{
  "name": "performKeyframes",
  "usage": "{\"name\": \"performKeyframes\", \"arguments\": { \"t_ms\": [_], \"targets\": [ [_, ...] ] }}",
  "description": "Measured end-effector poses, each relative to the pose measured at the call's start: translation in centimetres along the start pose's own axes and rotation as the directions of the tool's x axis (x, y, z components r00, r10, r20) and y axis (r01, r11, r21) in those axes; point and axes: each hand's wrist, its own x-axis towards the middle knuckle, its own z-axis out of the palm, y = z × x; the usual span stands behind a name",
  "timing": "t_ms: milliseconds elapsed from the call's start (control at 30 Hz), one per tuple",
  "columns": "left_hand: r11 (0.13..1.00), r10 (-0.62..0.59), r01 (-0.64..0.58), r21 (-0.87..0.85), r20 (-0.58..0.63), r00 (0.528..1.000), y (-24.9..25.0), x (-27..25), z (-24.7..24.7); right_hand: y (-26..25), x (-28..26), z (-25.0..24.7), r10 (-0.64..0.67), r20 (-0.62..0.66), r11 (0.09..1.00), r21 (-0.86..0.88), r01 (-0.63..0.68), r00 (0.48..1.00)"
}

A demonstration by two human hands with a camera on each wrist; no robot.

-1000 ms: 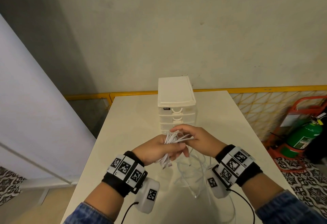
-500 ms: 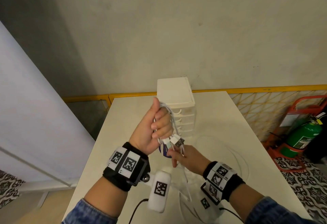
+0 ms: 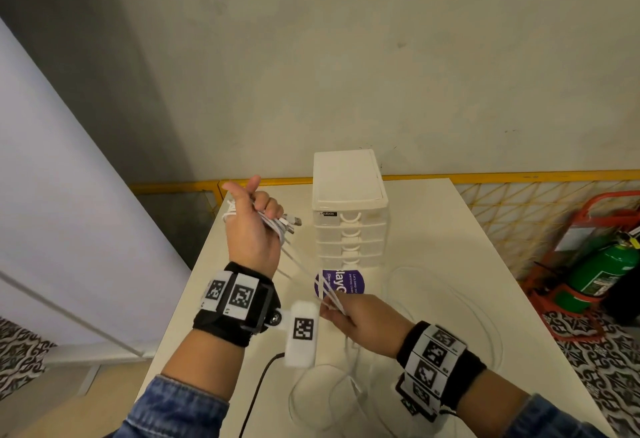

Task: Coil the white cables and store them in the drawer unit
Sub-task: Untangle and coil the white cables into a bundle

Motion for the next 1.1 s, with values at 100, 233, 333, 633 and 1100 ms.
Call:
{"name": "performKeyframes", "arguments": {
  "t_ms": [100, 233, 333, 633, 1100],
  "targets": [
    [0.975, 0.085, -0.079, 0.208, -0.021, 0.996, -0.8, 0.4, -1.5, -0.2, -0.2, -0.4, -0.036, 0.000, 0.993, -0.114, 0.036, 0.999],
    [0.751, 0.094, -0.172, 0.637, 0.155, 0.984, -2.0, 0.3, -2.9, -1.1, -0.1, -1.6, -0.113, -0.072, 0.985, -0.141, 0.102, 0.991],
    [0.455, -0.149, -0.190, 0.870, 0.284, 0.947, -3.0, -0.3, -3.6, -1.6, 0.1, -3.6, -0.142, -0.149, 0.980, -0.157, 0.118, 0.979],
    [0.392, -0.810, 0.051, 0.919, 0.319, 0.493, -3.7, -2.6, -3.1, -1.6, 0.1, -5.7, -0.089, -0.242, 0.996, -0.044, 0.080, 0.966],
    [0.392, -0.896, 0.218, 0.894, 0.317, 0.309, -3.7, -4.4, -2.8, -0.9, 0.5, -6.4, 0.004, -0.047, 0.881, 0.474, 0.019, 0.999]
  ]
}}
